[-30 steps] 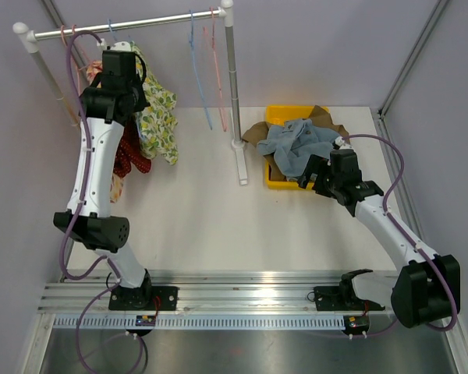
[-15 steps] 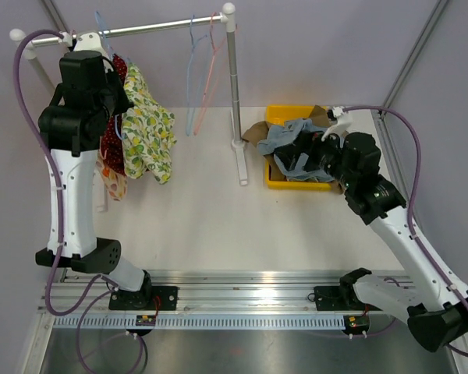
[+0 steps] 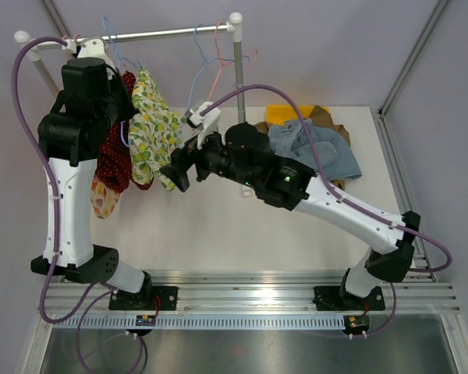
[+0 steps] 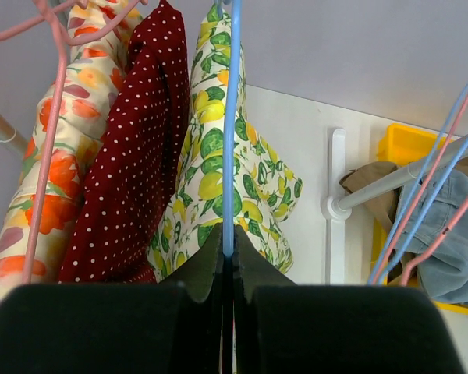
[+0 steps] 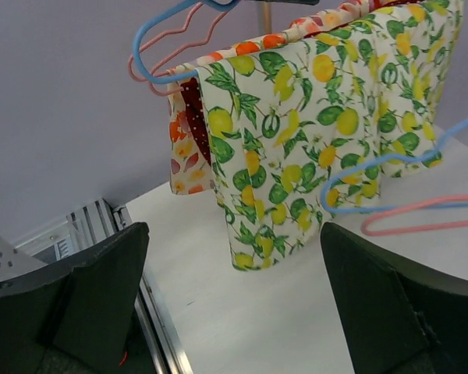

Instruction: Remove the skirt from the hanger

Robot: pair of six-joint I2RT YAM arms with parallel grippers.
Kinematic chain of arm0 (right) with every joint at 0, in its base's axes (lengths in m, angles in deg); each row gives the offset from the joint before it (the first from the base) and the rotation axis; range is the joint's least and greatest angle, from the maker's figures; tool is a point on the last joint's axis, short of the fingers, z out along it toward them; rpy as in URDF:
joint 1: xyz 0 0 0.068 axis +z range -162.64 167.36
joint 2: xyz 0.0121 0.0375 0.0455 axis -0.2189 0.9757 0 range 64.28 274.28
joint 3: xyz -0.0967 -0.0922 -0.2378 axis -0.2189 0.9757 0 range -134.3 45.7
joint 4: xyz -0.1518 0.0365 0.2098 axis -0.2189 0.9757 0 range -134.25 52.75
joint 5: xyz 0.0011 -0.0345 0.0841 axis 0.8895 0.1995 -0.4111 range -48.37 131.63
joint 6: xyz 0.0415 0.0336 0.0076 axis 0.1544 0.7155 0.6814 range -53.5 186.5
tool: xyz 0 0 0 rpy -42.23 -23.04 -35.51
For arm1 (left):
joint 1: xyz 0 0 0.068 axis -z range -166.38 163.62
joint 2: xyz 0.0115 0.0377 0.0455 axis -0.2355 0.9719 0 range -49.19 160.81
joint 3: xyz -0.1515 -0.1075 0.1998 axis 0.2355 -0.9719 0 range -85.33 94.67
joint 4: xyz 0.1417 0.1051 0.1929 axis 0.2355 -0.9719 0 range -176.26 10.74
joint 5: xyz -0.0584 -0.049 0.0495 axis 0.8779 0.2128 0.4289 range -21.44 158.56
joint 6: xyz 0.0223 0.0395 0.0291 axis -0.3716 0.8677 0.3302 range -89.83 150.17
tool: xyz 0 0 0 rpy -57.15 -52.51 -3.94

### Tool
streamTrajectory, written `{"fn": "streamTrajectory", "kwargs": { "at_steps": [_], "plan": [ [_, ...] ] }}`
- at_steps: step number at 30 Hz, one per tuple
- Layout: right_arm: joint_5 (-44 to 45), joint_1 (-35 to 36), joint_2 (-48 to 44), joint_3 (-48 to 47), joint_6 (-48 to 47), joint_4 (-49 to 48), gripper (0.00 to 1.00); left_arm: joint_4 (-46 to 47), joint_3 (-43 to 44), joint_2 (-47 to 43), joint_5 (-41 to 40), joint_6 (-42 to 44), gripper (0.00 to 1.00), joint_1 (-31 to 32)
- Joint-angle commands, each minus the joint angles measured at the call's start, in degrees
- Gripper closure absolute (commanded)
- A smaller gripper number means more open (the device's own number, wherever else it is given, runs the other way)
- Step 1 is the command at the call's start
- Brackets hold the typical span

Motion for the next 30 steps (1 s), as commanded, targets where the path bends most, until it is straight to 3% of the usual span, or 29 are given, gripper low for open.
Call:
{"fn": "streamTrajectory", "kwargs": {
  "at_steps": [1,4,13,19,20,23,27,30],
  "plan": [
    [4.86,2.97,5.61,-6.63,-2.82,2.07,0.01,2.63,1.73,-3.86,1.95,-0.17,1.00,0.41],
    [6.17,4.21,11.14,-9.80,-3.08,2.51,0.01,3.06,0.41,-5.09,2.22,0.18,1.00,0.41],
    [8.02,4.39,15.29,-10.25,-2.20,0.32,0.01,4.64,-1.09,-6.06,2.83,1.15,1.00,0.41],
    [10.04,4.39,14.86,-5.77,-1.59,-3.90,0.43,7.01,-2.31,-6.24,3.10,0.45,1.00,0.41],
    [10.04,4.39,14.68,-4.72,-1.41,-5.12,0.55,7.54,-3.45,-6.59,3.10,0.27,1.00,0.41],
    [10.22,4.39,14.77,-3.48,-0.89,-6.45,0.64,10.08,-5.47,-7.29,3.36,-0.43,1.00,0.41],
    [10.22,4.39,15.20,-2.34,-0.80,-7.59,0.97,14.39,-10.38,-9.83,3.71,-0.96,1.00,0.41],
    [10.04,4.39,15.29,-1.46,-0.27,-8.12,1.00,20.62,-14.08,-11.77,3.89,-0.09,1.00,0.41]
  ]
}}
